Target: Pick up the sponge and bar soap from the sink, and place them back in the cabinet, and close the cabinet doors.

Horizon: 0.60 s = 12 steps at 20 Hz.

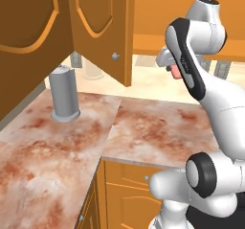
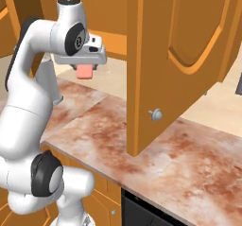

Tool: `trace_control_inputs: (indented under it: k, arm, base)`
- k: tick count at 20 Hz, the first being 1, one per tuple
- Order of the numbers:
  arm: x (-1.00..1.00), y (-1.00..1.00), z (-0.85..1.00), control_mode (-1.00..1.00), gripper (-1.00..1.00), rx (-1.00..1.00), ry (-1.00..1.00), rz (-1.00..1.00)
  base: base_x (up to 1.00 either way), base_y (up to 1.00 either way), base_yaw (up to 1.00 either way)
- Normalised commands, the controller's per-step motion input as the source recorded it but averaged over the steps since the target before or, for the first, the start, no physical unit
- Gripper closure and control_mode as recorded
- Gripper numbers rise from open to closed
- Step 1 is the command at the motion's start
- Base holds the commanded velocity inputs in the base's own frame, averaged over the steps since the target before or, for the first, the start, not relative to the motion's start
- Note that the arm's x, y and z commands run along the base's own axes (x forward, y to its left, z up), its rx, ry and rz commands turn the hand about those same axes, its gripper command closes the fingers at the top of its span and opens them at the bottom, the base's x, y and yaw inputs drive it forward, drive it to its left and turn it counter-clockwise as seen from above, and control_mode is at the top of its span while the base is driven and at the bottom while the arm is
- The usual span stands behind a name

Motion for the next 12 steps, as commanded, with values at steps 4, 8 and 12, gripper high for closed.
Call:
trace_control_inputs:
  k: [4,8,12]
  arm:
    - [0.11,-0.01,0.01,-1.00,1.00,0.00,-0.19,-0.01]
    - [0.14,0.00,0.00,-1.00,1.00,0.00,-0.19,-0.01]
    - [0.24,0.00,0.00,-1.00,1.00,0.00,-0.17,-0.02]
  base:
    - [0.00,0.00,0.00]
    - [0.00,0.00,0.00]
    - [0.00,0.00,0.00]
